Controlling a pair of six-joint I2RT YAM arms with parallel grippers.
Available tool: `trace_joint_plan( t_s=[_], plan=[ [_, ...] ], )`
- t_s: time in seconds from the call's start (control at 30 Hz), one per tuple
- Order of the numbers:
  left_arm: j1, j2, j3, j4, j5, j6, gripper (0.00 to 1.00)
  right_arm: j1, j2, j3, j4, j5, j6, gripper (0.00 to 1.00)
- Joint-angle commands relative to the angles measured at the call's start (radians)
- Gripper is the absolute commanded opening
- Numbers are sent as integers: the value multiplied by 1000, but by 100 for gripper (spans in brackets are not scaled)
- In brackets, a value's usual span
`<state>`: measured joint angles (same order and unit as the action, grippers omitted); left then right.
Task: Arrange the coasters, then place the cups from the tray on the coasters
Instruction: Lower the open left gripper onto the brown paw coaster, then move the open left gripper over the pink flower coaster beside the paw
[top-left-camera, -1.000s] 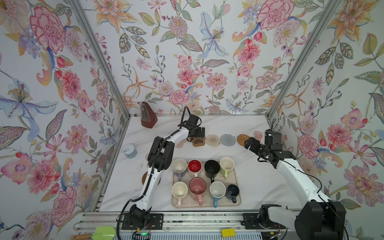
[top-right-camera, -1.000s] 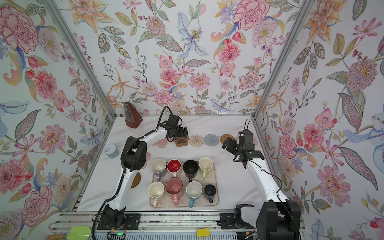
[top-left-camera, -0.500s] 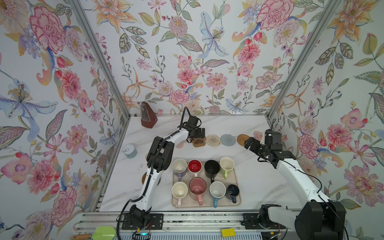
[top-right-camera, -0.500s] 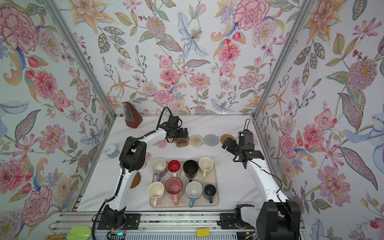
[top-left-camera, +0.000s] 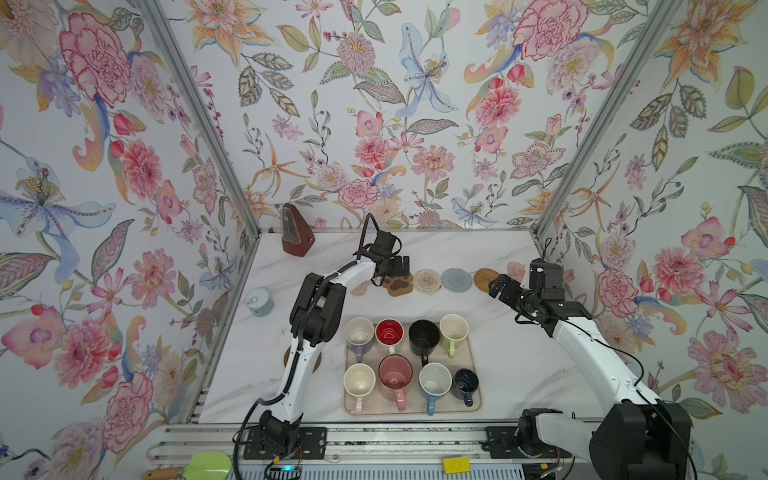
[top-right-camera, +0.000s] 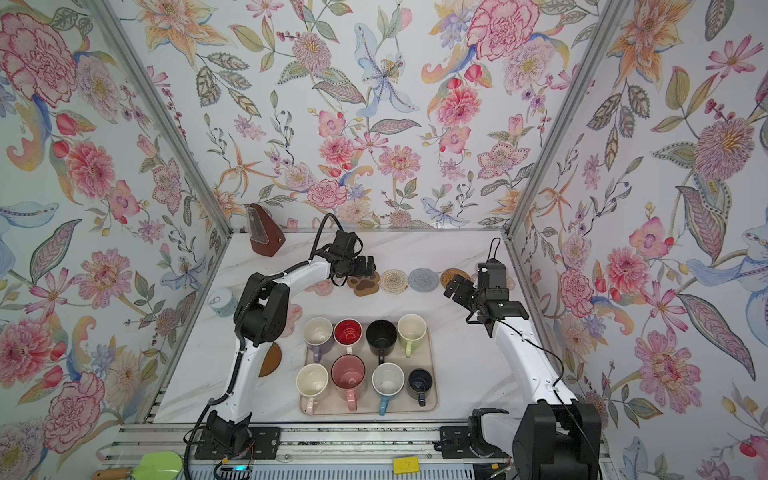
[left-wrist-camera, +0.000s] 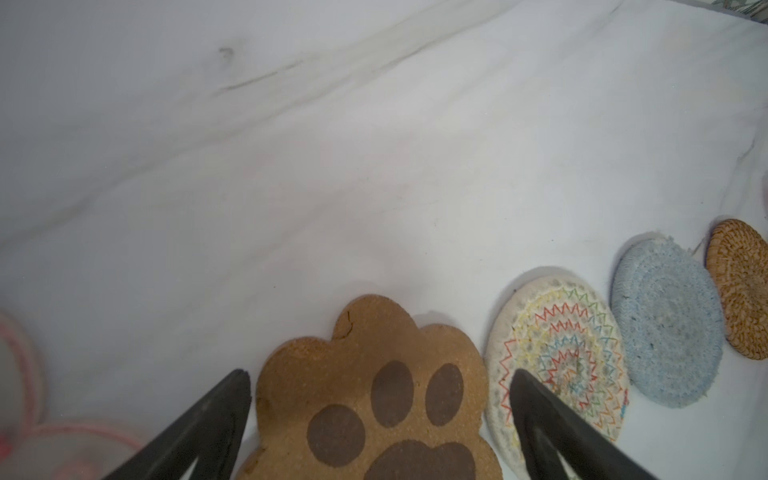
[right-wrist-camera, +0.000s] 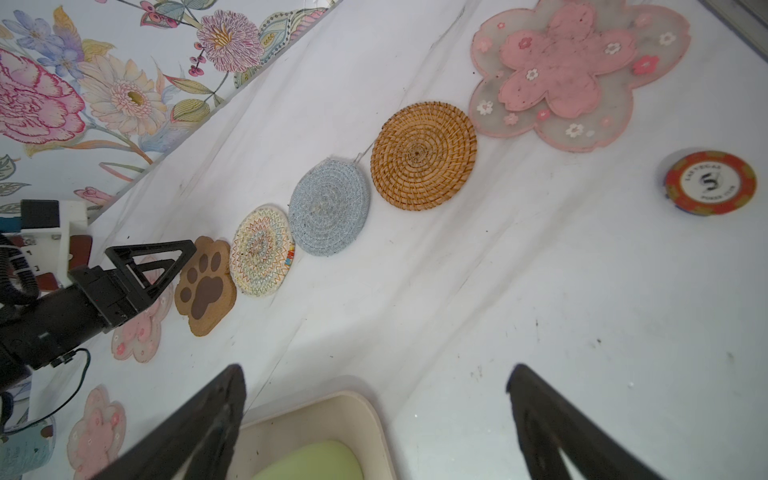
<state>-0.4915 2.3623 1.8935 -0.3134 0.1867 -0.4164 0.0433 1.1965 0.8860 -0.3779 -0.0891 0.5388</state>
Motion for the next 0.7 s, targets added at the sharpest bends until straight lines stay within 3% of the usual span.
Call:
trace_joint_plan(
  t_s=[0.0,0.2,0.37,0.67],
  plan=[
    [-1,-140,-13,-10,-66,24,99,-9,-3,-9,-3,8,4,99],
    [52,-326,-147,-9,-150,52,99,-8,-3,-9,1,6,6,99],
    [150,-475,-388,21,-168,56,99,-5,5,-9,9,3,9,99],
    [249,-548,-580,16,-228,87,99,30,51,6,33,6,25,99]
  ],
)
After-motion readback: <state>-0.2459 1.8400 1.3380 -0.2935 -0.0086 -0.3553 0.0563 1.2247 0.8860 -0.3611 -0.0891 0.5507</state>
